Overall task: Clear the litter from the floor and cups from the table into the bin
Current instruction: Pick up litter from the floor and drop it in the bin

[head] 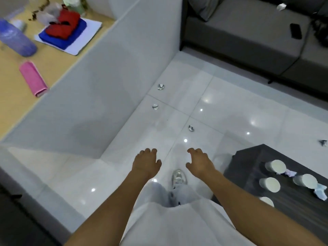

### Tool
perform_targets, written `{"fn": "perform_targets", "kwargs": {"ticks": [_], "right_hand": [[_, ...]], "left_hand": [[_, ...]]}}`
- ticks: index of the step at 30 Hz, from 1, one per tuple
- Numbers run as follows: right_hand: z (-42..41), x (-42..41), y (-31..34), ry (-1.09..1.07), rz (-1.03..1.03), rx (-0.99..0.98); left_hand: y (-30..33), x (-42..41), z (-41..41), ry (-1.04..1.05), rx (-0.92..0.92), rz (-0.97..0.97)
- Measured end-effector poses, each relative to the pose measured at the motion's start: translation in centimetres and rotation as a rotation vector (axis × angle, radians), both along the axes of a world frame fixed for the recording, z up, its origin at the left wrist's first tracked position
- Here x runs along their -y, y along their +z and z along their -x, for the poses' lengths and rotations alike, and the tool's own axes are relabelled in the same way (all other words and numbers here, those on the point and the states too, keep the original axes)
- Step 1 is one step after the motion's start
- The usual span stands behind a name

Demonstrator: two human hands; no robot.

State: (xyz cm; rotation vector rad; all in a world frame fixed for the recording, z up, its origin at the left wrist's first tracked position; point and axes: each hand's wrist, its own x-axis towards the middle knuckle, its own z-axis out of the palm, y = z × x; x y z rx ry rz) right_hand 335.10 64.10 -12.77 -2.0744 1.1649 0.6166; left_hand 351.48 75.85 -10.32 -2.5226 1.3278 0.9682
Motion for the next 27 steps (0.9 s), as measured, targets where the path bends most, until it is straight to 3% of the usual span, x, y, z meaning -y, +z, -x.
{"fn": "perform_targets", "kwargs": {"ticks": [20, 27], "right_hand": [[-26.2, 22.7, -6.3, -0.275, -0.122, -0.015], [-31.2, 31.4, -16.5, -0.29, -0.129, -0.007]], "left_hand": [[-7.9, 25.8, -28.7, -0.215, -0.002, -0.148], [-19.0, 33.7, -32.6, -0.196, -0.05, -0.167]]}}
